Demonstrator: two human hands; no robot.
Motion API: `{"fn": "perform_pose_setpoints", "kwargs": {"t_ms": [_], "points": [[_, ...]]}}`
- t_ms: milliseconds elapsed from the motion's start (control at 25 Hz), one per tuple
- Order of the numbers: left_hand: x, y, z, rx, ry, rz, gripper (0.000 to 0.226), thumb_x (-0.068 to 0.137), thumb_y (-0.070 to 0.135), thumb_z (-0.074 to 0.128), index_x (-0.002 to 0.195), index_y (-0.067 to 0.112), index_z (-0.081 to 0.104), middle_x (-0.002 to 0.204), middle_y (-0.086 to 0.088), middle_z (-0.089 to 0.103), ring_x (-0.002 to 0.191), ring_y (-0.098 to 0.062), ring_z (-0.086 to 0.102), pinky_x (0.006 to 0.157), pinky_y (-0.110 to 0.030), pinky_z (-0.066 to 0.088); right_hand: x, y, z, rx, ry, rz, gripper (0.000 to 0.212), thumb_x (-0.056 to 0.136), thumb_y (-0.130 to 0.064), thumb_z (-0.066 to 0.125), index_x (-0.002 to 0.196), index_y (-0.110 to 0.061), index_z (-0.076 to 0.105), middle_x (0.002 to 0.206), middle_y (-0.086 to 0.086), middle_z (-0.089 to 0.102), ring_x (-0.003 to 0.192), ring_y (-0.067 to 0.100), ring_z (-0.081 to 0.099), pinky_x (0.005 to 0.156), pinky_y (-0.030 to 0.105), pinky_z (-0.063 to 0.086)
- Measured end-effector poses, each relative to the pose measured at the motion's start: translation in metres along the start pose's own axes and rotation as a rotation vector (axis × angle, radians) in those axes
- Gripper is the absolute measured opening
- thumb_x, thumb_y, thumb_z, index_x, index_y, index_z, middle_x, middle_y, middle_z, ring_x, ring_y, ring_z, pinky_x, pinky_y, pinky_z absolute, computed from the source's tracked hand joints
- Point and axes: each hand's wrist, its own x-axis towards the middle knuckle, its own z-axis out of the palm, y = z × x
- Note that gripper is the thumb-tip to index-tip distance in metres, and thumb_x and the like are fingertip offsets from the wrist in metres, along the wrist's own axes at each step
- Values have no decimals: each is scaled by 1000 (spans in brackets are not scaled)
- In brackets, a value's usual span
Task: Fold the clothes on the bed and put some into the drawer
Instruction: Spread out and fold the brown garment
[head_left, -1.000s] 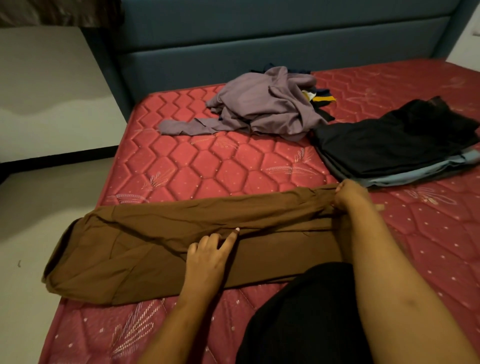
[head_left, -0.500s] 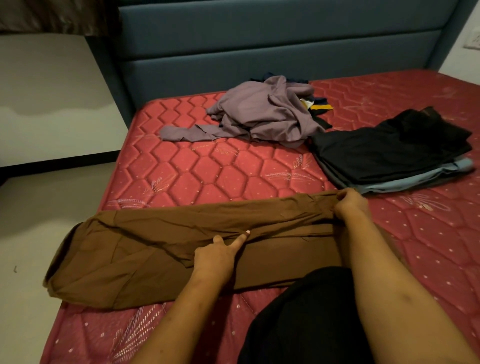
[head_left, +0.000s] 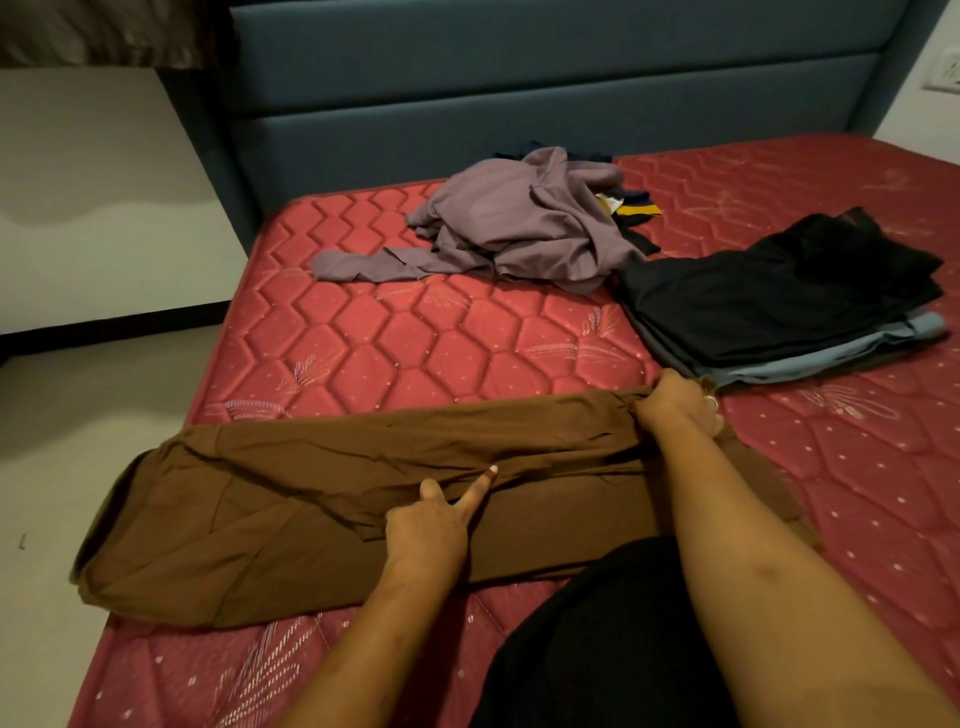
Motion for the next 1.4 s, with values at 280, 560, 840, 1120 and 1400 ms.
{"fn": "perform_pose_setpoints", "kwargs": {"t_ms": [280, 560, 840, 1120, 1400], "points": [[0, 2, 2, 15, 3, -6, 89, 95, 11, 37, 136, 49, -32, 120, -12, 38, 81, -20, 62, 60, -30, 40, 7, 3, -2, 178, 44, 12, 38, 92, -6, 45, 125, -20, 57, 133, 20, 51, 121, 38, 51, 99, 41, 42], [-6, -1, -6, 14, -10, 28, 87, 96, 8, 34, 138, 52, -29, 126, -14, 37, 84, -20, 63, 62, -29, 39, 21, -1, 0, 616, 244, -36, 33, 89, 0, 45, 96, -19, 71, 115, 16, 64, 108, 35, 58, 96, 38, 46], [-9, -4, -12, 24, -35, 51, 85, 96, 10, 35, 142, 52, -24, 128, -14, 39, 92, -21, 64, 70, -32, 34, 21, 4, 8, 206, -85, -307, 71, 88, -30, 67, 149, -13, 34, 150, 14, 32, 132, 35, 42, 106, 36, 34], [-3, -3, -21, 38, 13, 8, 70, 93, 19, 42, 150, 38, 7, 127, -7, 49, 108, -24, 57, 88, -36, 35, 8, 16, -3, -35, -245, -295, 96, 78, -56, 70, 152, -39, 12, 157, 10, 20, 139, 35, 33, 109, 44, 33], [33, 23, -32, -250, 152, 215, 54, 92, 41, 51, 141, 29, 32, 149, 3, 31, 136, -21, 31, 106, -45, 32, -1, 7, -7, 15, -134, -327, 36, 89, -31, 63, 125, -34, 61, 130, 6, 61, 117, 29, 57, 96, 36, 47]]}}
